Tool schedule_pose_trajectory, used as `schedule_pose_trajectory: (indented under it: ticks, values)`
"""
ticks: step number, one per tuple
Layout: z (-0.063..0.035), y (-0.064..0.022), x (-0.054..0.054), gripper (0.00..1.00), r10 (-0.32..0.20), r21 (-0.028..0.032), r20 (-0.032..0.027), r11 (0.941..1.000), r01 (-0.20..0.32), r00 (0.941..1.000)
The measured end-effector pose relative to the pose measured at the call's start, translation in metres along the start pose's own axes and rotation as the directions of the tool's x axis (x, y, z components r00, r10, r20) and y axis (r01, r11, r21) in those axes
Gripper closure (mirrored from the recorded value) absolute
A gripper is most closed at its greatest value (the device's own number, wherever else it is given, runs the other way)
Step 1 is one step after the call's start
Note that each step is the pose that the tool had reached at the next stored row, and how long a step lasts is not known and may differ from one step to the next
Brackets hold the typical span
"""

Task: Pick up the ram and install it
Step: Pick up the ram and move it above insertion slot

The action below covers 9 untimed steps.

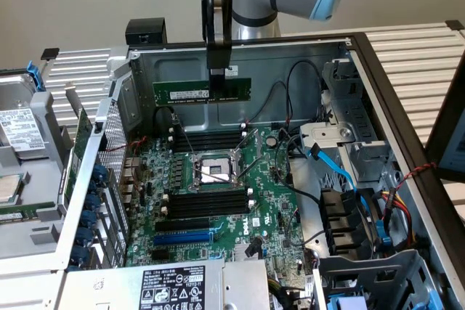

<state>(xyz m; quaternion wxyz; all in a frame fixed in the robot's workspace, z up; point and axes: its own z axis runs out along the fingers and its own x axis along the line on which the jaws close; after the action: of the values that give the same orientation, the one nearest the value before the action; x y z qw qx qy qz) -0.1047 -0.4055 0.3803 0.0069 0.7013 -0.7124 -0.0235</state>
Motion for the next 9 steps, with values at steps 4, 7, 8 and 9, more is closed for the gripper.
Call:
schedule_pose_trajectory:
  ticks: [4, 7, 8, 9]
  values:
    - [0.0031, -0.0001, -0.001, 0.87, 0.007, 0.0007, -0.0208, 1.0000, -0.007, 0.9998]
    - [0.0083, -0.0004, -0.005, 0.87, 0.008, 0.0008, -0.0228, 1.0000, -0.008, 0.9997]
    - [0.0101, -0.0005, -0.007, 0.87, 0.008, 0.0007, -0.0231, 1.0000, -0.008, 0.9997]
    - [0.0120, -0.0006, -0.009, 0.87, 0.008, 0.0007, -0.0234, 1.0000, -0.008, 0.9997]
